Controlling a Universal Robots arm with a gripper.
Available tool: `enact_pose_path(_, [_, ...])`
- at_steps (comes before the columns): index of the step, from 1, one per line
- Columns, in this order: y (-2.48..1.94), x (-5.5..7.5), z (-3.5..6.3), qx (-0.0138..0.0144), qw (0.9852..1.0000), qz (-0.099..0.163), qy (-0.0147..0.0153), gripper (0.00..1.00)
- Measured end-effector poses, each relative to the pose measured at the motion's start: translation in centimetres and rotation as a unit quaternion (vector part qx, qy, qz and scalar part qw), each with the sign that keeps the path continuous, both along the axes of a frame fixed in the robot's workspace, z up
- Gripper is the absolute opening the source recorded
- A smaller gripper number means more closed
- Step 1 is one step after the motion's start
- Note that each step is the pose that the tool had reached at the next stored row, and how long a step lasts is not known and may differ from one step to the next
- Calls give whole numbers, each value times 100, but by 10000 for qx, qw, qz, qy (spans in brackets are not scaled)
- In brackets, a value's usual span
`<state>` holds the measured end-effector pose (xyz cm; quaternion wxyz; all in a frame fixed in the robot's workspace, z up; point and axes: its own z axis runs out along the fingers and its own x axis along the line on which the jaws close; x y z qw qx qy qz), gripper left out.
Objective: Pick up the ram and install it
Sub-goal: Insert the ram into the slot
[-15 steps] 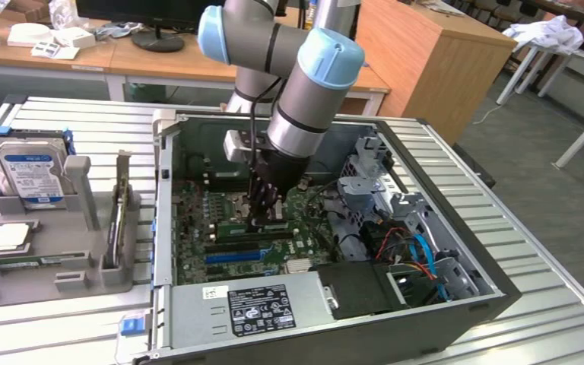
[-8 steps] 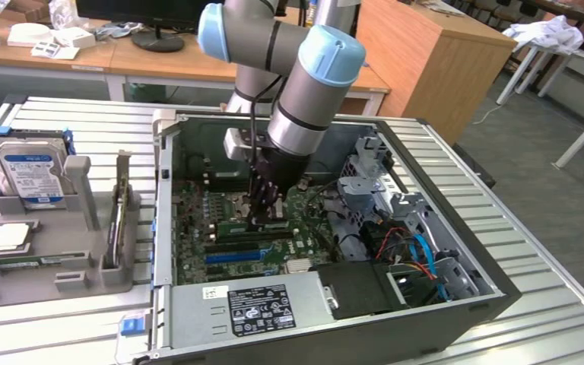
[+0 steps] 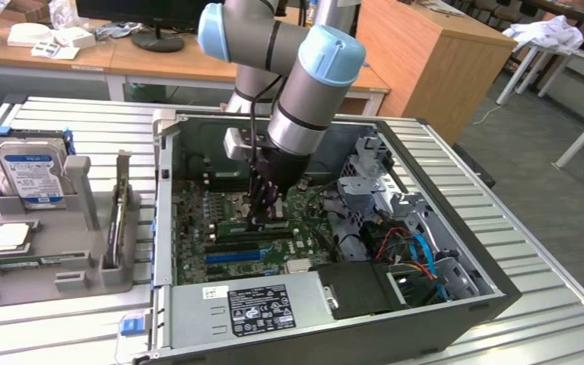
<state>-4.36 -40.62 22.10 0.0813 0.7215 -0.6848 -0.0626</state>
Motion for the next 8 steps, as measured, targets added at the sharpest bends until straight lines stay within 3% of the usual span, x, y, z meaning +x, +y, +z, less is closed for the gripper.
enact_pose_path(8, [0,0,-2,0,10000,-47,0,13])
